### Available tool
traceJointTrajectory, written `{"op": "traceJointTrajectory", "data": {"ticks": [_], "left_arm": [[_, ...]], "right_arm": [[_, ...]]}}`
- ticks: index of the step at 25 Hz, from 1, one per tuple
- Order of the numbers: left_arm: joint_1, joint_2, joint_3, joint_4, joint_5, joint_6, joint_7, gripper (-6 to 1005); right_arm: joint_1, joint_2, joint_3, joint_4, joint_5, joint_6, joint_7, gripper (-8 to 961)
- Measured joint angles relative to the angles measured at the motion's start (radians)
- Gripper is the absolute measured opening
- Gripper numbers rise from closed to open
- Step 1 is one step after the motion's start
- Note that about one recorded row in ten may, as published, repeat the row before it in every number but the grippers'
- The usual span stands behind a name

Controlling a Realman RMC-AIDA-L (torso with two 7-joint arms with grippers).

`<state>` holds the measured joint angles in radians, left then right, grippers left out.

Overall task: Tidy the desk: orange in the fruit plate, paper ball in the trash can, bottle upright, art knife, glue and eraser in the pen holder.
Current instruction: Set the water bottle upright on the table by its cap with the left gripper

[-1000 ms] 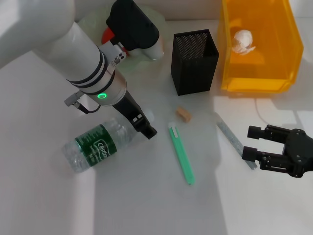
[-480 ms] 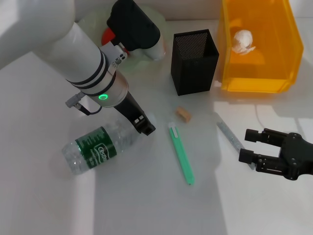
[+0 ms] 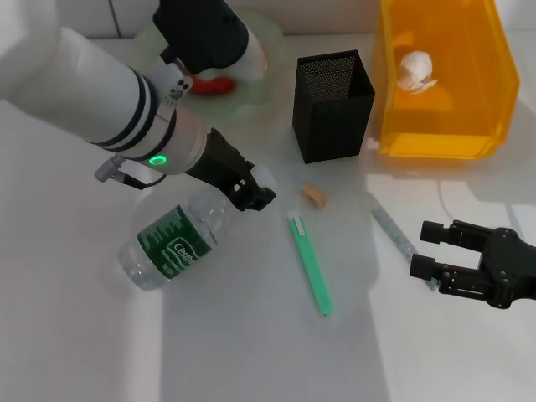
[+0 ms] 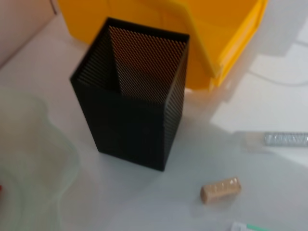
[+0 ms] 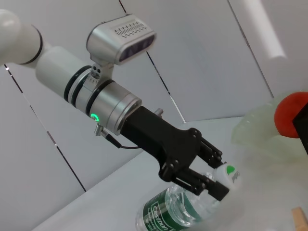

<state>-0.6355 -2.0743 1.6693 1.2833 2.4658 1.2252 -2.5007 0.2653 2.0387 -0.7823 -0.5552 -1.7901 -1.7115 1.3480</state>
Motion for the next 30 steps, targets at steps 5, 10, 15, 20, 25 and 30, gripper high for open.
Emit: {"op": "traceJointTrajectory", "data": {"ticks": [5, 10, 15, 20, 25, 30], "left_arm": [[0.105, 0.002, -0.05, 0.061, -0.113, -0.051, 0.087, 437], [0.172, 0.002, -0.151, 0.057, -0.281, -0.063, 0.222, 438], [0.222, 0.003, -0.256, 0.002, -0.483, -0.068, 0.385, 439], [0.239, 0.005, -0.323, -0.107, -0.657, -0.061, 0.529, 440], [0.268, 0.004, -0.333, -0.19, -0.844, -0.056, 0.736, 441], [0.285, 0.002, -0.33, -0.309, -1.053, -0.051, 0.971, 442]], "right_arm": [[0.003, 0.001, 0.001, 0.007, 0.0, 0.001, -0.008, 754], [0.012, 0.008, 0.001, 0.012, 0.0, 0.007, -0.014, 754], [0.021, 0.014, 0.002, 0.012, 0.002, 0.011, -0.014, 753], [0.023, 0.022, 0.002, 0.012, 0.004, 0.014, -0.014, 753], [0.023, 0.025, 0.002, 0.014, 0.005, 0.022, -0.014, 753], [0.026, 0.026, 0.002, 0.033, 0.008, 0.023, -0.014, 753]]}}
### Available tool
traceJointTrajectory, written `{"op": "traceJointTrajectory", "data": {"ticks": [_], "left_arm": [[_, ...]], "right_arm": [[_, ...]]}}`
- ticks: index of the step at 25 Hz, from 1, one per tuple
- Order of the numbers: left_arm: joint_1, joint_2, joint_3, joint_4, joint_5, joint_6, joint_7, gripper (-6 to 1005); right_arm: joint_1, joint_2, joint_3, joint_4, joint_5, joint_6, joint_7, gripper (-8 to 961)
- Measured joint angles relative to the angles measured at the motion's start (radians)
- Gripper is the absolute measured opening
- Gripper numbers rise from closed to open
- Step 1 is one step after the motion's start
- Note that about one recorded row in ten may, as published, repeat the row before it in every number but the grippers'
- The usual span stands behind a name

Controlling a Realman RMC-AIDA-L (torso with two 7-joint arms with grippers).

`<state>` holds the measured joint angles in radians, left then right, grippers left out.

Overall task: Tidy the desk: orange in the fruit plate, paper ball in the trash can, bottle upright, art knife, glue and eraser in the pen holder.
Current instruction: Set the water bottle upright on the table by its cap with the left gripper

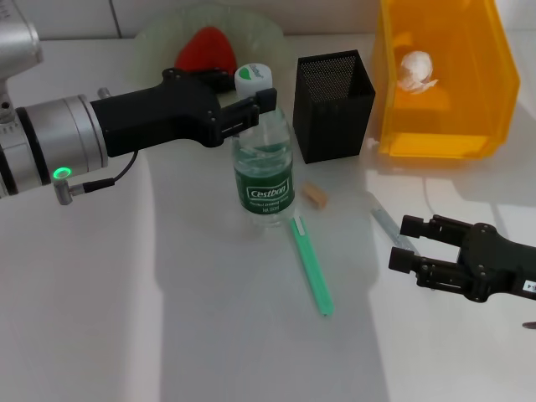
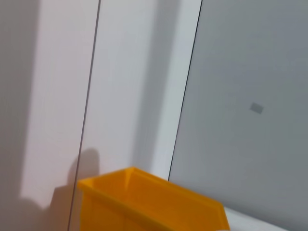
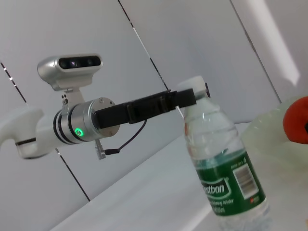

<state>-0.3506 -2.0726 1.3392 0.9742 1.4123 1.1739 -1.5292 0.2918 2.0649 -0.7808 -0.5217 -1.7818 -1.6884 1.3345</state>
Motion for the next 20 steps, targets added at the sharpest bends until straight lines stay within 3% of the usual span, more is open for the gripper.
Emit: {"op": "traceJointTrajectory", "data": {"ticks": [8, 20], "left_arm": [[-0.011, 0.002, -0.01, -0.321, -0.396, 0.115, 0.512, 444], [-0.054, -0.007, -0.002, -0.63, -0.701, 0.215, 0.906, 446]], "right_arm": [[0.006, 0.002, 0.0, 0.018, 0.001, 0.001, 0.0, 753], [0.045, 0.012, 0.0, 0.063, 0.003, 0.028, -0.013, 753]]}}
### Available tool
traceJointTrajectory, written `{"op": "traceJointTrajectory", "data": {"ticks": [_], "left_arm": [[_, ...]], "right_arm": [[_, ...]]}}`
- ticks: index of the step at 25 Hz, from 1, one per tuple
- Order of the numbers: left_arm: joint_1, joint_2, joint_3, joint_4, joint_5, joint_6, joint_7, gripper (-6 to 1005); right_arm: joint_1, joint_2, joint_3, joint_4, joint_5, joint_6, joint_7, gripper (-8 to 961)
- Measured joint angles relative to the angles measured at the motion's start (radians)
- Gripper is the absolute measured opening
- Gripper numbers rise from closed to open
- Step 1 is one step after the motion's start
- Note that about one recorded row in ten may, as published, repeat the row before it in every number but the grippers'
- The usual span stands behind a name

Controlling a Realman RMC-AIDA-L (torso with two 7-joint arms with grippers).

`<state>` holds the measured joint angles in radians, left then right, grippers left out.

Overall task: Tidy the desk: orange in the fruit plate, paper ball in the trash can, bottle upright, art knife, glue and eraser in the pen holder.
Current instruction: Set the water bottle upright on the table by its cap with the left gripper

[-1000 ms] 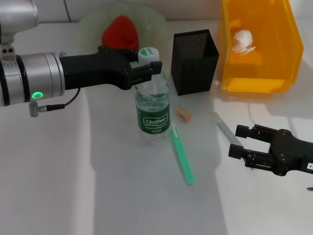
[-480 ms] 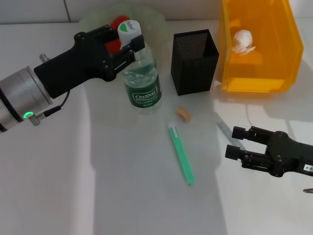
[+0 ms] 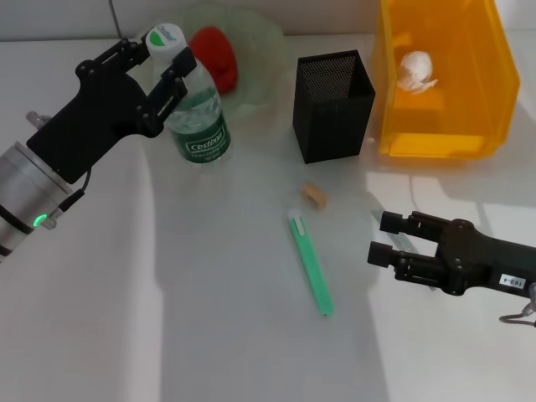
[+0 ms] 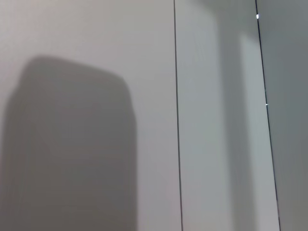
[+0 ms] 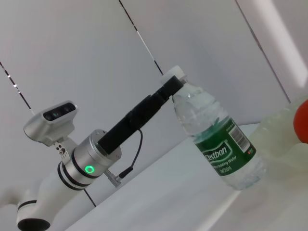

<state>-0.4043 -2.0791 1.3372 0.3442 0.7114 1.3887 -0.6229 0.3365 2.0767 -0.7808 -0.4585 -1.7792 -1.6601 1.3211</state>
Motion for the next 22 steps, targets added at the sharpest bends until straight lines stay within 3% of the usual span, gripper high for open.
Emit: {"op": "traceJointTrajectory", "data": {"ticks": [6, 22], "left_arm": [[-0.032, -0.001, -0.004, -0.092, -0.052, 0.007, 0.095, 447], [-0.046, -0.001, 0.0, -0.115, -0.057, -0.066, 0.114, 450]], "right_arm": [[0.017, 0.001, 0.0, 0.014, 0.001, 0.008, -0.01, 754], [0.03, 0.003, 0.0, 0.017, 0.012, 0.008, -0.014, 754]]}}
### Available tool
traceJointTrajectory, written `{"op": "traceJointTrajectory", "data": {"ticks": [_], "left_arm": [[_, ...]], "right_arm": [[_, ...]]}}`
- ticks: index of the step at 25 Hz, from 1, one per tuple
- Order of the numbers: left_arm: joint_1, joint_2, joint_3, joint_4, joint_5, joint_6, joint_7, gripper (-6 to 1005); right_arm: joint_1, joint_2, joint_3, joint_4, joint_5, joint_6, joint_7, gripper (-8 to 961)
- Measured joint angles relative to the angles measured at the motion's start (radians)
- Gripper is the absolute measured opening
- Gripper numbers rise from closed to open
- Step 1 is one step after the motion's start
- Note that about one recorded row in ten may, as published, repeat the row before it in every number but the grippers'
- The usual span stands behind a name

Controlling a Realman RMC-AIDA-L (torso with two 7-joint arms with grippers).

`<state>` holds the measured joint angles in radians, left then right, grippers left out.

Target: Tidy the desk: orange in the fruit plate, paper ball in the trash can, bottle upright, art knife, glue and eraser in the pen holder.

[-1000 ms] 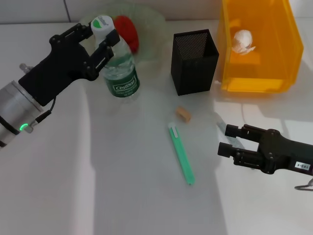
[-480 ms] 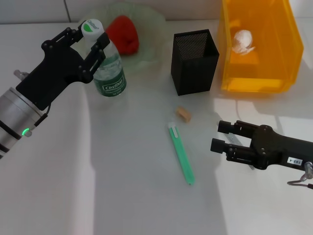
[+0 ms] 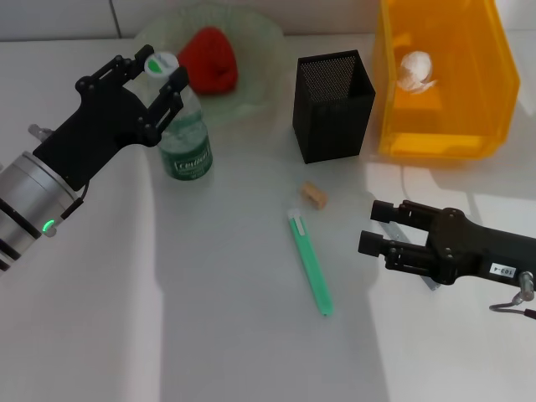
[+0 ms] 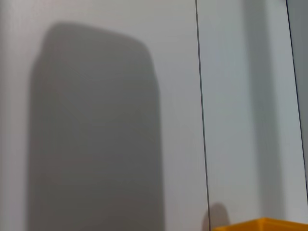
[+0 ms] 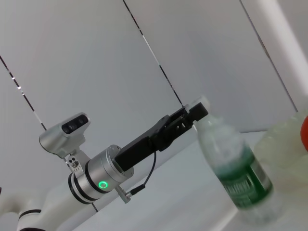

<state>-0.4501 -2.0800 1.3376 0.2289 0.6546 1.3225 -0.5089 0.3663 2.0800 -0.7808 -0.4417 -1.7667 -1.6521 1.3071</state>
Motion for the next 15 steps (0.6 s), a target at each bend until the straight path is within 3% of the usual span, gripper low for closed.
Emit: {"op": "traceJointTrajectory", "data": {"ticks": [3, 12, 15], "left_arm": [[-0.008, 0.0, -0.001, -0.018, 0.0, -0.005, 0.005, 451], [-0.005, 0.0, -0.009, -0.023, -0.015, 0.027, 0.006, 651], [0.015, 0.0, -0.007, -0.023, -0.055, 0.124, -0.002, 720]], "right_arm": [[0.0, 0.0, 0.0, 0.0, 0.0, 0.0, 0.0, 754], [0.0, 0.0, 0.0, 0.0, 0.0, 0.0, -0.002, 754], [0.0, 0.0, 0.0, 0.0, 0.0, 0.0, -0.002, 754]]}}
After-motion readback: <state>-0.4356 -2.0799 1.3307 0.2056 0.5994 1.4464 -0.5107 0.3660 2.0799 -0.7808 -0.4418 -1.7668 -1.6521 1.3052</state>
